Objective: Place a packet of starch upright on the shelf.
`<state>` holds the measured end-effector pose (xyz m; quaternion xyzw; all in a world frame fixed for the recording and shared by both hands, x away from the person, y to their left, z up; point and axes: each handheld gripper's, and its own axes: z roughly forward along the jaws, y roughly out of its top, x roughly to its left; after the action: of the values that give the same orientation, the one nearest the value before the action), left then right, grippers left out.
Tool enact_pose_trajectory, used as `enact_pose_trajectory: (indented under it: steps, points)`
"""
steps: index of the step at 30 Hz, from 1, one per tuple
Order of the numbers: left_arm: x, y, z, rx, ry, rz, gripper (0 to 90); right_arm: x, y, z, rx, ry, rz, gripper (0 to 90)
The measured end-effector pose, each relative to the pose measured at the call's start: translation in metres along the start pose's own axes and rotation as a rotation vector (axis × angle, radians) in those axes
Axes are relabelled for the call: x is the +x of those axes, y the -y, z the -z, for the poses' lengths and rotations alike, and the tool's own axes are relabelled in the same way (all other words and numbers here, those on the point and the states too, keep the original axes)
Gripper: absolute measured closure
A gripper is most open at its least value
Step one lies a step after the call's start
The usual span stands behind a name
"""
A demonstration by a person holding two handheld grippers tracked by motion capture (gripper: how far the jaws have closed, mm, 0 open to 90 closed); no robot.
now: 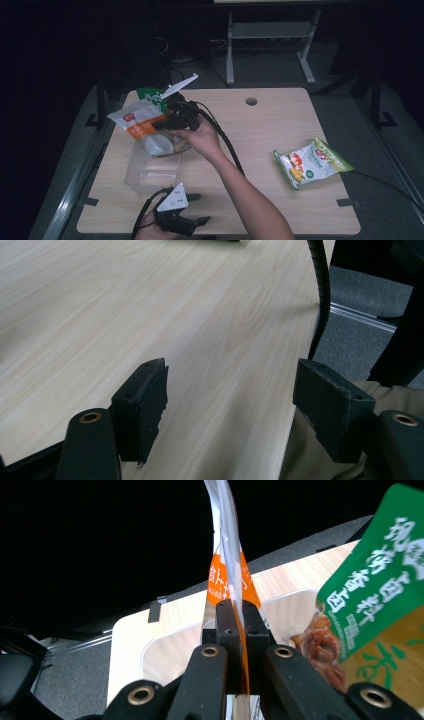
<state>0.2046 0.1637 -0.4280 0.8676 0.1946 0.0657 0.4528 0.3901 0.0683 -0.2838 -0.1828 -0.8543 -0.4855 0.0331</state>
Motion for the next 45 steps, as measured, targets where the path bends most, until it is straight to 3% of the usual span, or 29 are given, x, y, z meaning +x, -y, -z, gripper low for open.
enact_pose_trajectory:
  steps: [13, 17, 22, 28, 30, 32, 40, 45]
  points:
    - [0.002, 0.003, -0.004, 0.029, 0.002, -0.012, 29.6, -0.011, 0.008, -0.053, 0.036, -0.027, -0.014, 90.0]
    - [0.002, 0.004, -0.004, 0.044, 0.003, -0.035, 29.7, -0.016, 0.017, -0.067, 0.035, -0.041, -0.044, 90.0]
    - [0.001, 0.004, -0.005, 0.052, 0.007, -0.034, 29.7, -0.026, 0.033, -0.081, 0.008, -0.070, -0.089, 90.0]
    - [0.000, 0.004, -0.006, 0.050, 0.008, -0.027, 29.7, -0.035, 0.051, -0.085, -0.031, -0.074, -0.136, 89.9]
    - [0.000, 0.004, -0.007, 0.051, 0.008, -0.028, 29.7, -0.034, 0.051, -0.084, -0.029, -0.064, -0.135, 89.7]
    - [0.000, 0.004, -0.007, 0.052, 0.008, -0.029, 29.7, -0.030, 0.049, -0.084, -0.016, -0.043, -0.102, 89.3]
    - [0.000, 0.004, -0.008, 0.052, 0.009, -0.027, 29.6, -0.021, 0.045, -0.072, 0.093, 0.046, -0.013, 83.2]
    - [0.000, 0.004, -0.008, 0.048, 0.008, -0.026, 29.6, -0.016, 0.047, -0.066, 0.142, 0.056, 0.008, 83.4]
